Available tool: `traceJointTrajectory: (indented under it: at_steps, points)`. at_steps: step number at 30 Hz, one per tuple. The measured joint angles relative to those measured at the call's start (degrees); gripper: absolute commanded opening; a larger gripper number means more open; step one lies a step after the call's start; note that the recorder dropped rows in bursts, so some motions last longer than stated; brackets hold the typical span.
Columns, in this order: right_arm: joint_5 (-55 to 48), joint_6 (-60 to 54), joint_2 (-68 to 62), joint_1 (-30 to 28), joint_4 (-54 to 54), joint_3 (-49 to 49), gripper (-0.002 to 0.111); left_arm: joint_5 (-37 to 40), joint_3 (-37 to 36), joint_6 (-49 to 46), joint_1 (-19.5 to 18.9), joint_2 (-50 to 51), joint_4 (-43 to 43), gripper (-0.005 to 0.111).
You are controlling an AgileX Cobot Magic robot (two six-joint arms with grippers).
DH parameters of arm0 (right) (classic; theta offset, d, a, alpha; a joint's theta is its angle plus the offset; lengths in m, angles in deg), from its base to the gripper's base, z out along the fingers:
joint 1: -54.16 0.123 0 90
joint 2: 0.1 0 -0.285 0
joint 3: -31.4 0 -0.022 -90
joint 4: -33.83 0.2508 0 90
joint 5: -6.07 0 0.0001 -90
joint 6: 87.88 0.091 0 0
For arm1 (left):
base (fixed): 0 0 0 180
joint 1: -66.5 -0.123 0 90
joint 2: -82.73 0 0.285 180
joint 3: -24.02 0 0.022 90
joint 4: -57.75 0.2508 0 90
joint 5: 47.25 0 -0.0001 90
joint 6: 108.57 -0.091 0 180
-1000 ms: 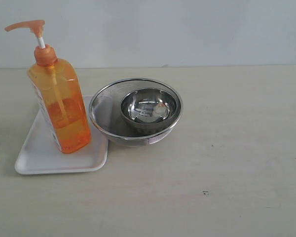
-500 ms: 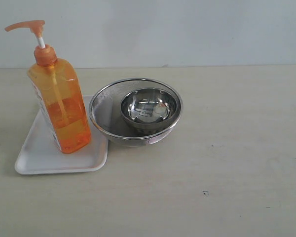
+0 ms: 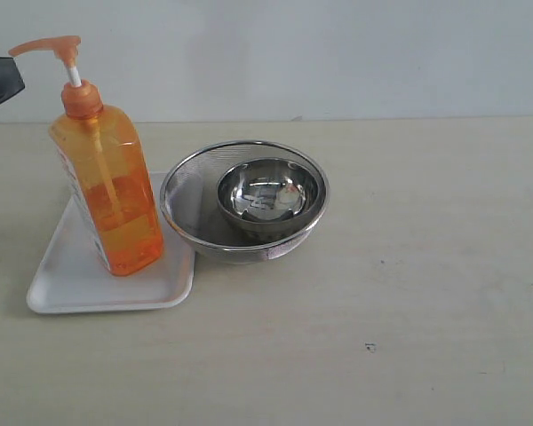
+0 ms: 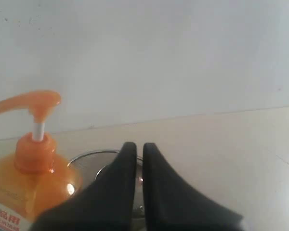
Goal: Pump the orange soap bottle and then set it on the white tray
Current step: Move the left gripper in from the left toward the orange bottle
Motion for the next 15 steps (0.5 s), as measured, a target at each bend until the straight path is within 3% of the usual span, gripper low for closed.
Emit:
traceJointTrajectory:
  at_steps: [8, 15]
  points:
    - [0.0, 0.0, 0.0, 0.0, 0.0, 0.0, 0.004, 0.1, 0.6, 0.9, 0.0, 0.0, 1.3, 0.005]
    - [0.0, 0.0, 0.0, 0.0, 0.0, 0.0, 0.004, -1.5, 0.8, -9.9, 0.0, 0.0, -13.2, 0.005]
